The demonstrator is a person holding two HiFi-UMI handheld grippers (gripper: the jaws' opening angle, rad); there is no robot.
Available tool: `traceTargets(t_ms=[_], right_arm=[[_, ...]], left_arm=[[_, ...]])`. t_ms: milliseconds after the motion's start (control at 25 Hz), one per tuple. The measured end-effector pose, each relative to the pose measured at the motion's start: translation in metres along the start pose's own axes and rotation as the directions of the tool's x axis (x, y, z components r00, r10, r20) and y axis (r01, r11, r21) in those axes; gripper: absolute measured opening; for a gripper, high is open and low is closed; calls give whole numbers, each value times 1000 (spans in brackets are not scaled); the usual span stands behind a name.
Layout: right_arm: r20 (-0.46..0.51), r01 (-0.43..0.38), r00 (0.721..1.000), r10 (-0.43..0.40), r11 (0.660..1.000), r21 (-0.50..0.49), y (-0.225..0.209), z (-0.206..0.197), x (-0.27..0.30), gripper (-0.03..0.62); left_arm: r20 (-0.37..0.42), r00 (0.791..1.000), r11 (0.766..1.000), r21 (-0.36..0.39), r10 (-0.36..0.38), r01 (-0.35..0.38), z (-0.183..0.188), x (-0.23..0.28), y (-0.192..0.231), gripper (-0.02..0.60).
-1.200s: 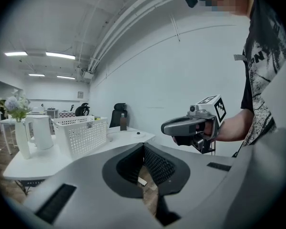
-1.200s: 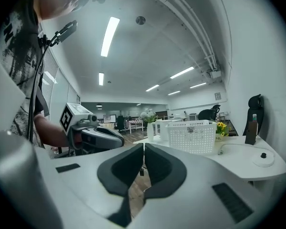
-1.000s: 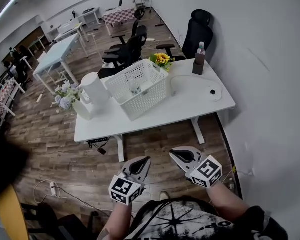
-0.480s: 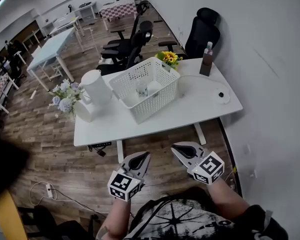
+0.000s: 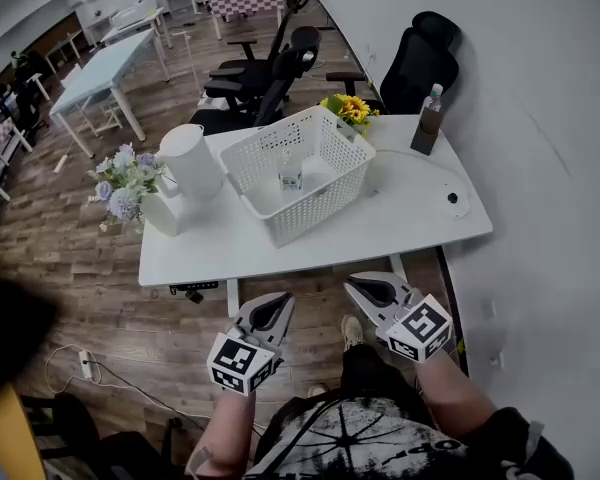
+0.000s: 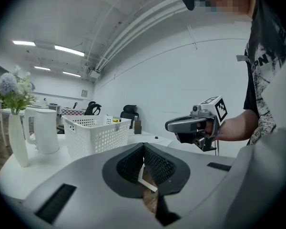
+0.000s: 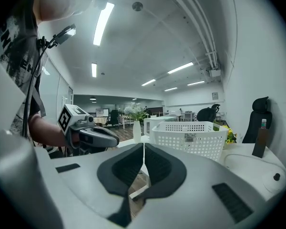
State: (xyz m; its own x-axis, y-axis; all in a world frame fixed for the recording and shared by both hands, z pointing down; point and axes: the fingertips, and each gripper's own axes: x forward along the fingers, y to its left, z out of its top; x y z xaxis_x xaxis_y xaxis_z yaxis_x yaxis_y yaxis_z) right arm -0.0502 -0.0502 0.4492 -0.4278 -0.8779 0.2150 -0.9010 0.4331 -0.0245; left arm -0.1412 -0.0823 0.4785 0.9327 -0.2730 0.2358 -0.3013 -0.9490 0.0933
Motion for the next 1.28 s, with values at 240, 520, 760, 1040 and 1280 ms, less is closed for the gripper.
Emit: traceTargets(t_ms=[240,520,760,1040,1280], right_arm=[[18,-58,998,58,998,3,-44,6,34,23],[24,-145,989,145,989,-7,-100,20,70,23],[45,-219,974,220,975,-28,-142,41,97,23],[47,-302,952,304,952,-43,-176,45,121,23],[48,-381,922,383,923,-50,-189,46,135,23]], left_arm=[[-16,999,999,-8,45,-46,9,36,31,11],[-16,991,991,0,133,-133,37,77,72,9],[-15,979,979,1,205,-205,60,106,97,9],[-17,957,957,-11,289,-290,72,129,118,9],[-19,933,933,-9,359,-359,78,141,131,11]])
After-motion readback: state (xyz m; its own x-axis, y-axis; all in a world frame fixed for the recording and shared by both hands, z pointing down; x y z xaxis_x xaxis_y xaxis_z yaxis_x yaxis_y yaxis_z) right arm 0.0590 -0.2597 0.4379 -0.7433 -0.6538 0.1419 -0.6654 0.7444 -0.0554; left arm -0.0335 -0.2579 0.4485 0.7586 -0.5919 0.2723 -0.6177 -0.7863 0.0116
